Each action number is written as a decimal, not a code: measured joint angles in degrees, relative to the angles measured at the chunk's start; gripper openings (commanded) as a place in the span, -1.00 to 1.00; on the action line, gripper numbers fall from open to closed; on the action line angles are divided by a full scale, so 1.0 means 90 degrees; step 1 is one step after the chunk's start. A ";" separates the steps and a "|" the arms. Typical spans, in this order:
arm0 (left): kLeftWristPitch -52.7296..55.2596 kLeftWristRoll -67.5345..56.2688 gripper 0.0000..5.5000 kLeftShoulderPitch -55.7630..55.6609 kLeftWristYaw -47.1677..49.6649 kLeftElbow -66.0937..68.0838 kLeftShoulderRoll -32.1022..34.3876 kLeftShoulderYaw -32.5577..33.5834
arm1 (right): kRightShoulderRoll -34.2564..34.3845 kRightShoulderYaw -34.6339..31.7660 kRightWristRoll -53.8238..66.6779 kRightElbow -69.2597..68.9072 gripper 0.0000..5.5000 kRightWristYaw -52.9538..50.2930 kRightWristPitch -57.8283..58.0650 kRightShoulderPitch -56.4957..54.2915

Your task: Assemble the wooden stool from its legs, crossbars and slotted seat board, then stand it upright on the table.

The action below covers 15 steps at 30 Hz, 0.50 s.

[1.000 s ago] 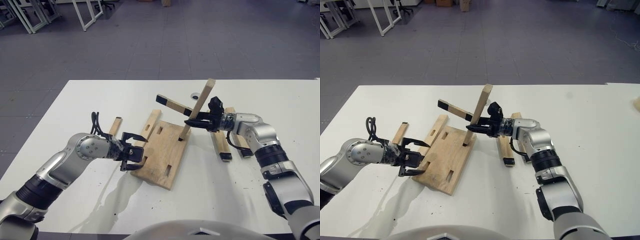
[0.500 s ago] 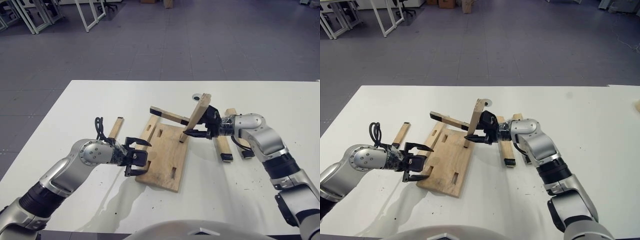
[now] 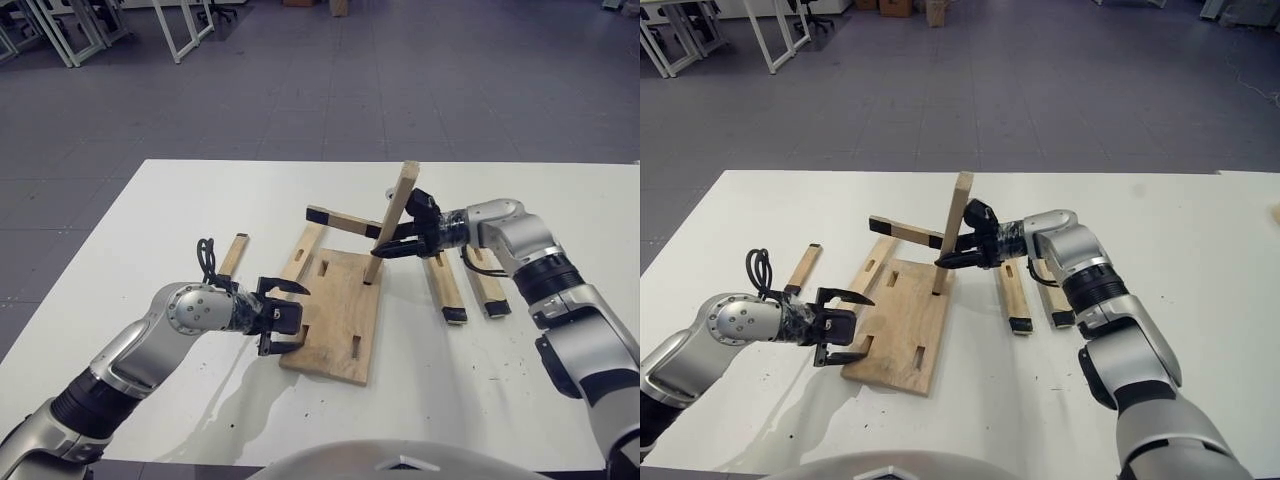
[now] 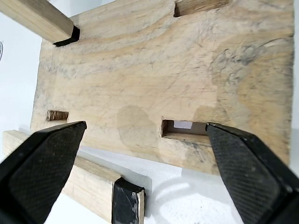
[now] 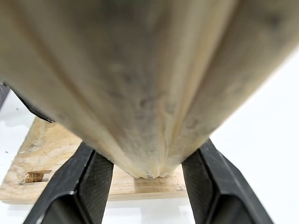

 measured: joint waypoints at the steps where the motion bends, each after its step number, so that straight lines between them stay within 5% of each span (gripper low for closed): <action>1: 0.0001 -0.0001 0.73 0.0002 0.0000 0.0001 0.0000 0.0000 | -0.0031 -0.0045 0.0047 -0.0020 -0.26 0.0016 0.0000 0.0066; 12: 0.0073 0.0027 0.73 0.0074 -0.0004 -0.0033 -0.0040 -0.0034 | -0.0357 -0.0183 0.0008 -0.1533 -0.26 -0.0452 0.0355 0.0693; 15: 0.0092 0.0057 0.73 0.0077 -0.0003 -0.0041 -0.0064 -0.0033 | -0.0393 -0.0061 -0.0314 -0.1533 -0.01 -0.0486 0.0647 0.0817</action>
